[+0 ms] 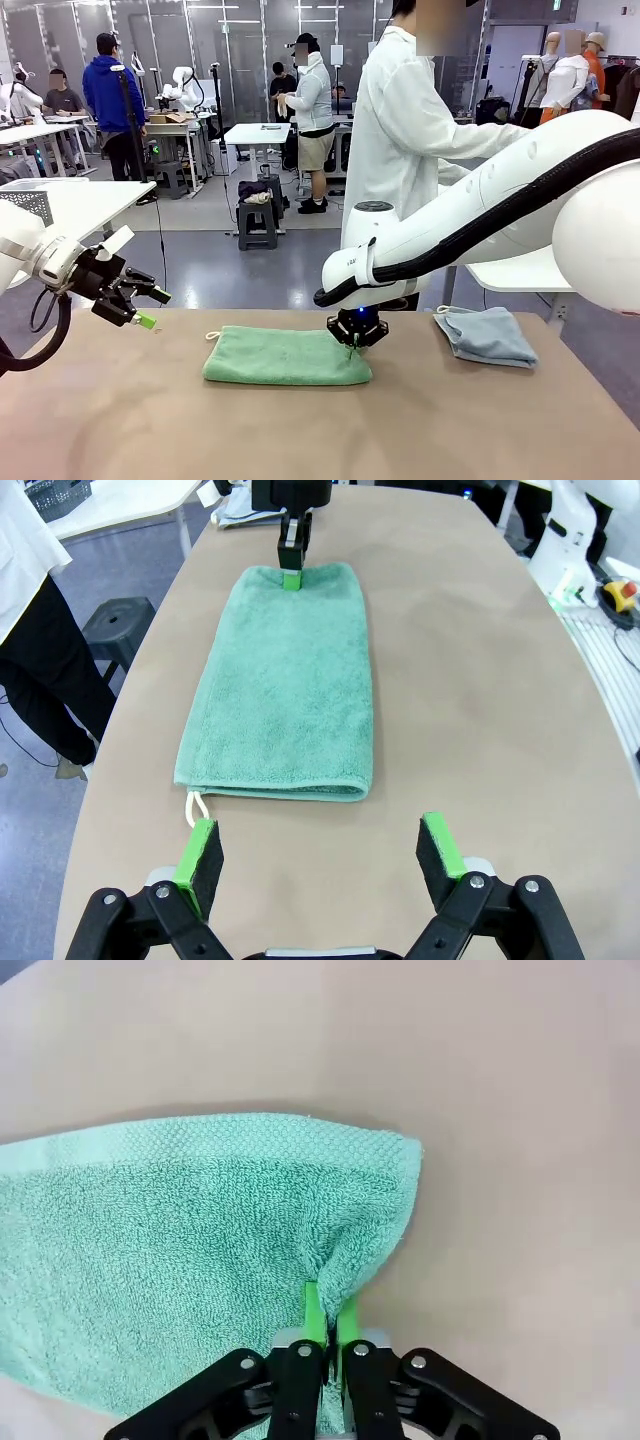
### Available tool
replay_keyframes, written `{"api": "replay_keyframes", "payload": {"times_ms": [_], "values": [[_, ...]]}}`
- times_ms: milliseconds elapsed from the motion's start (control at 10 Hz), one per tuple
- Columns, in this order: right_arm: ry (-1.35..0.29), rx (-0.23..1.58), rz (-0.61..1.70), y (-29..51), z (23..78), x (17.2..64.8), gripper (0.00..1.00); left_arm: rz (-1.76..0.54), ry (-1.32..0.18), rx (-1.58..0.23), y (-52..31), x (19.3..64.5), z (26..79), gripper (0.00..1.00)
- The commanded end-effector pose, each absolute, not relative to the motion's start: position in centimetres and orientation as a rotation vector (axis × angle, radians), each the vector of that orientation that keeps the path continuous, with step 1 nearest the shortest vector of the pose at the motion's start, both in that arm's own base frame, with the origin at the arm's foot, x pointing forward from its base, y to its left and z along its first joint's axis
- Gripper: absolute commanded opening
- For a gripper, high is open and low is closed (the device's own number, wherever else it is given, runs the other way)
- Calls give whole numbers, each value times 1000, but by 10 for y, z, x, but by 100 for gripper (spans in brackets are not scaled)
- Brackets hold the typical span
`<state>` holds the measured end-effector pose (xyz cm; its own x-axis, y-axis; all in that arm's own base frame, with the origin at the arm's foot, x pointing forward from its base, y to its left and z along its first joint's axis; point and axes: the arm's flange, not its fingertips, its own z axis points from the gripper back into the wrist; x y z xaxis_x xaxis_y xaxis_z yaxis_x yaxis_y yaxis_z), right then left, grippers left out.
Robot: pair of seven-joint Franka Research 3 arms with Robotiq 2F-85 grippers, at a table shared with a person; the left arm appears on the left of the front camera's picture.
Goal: Fold the towels and place them in the basket.
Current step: When a person lays out a Towel with hook on the table, fold it in half twice.
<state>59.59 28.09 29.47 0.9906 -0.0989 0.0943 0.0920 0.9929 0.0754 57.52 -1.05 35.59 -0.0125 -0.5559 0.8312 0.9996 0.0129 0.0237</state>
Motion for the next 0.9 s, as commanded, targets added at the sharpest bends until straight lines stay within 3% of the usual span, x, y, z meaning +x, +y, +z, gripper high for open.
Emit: {"api": "replay_keyframes", "payload": {"times_ms": [0, 400, 800], "values": [[-108, 18, -1, 242, 287, 597, 0, -1432, -787, -740, -11, 575, 356, 98], [-124, -5, 29, 178, 308, 586, 0, -1432, -787, -740, -11, 575, 356, 98], [-199, 5, 18, 194, 372, 561, 0, -1432, -787, -740, -11, 575, 356, 98]]}}
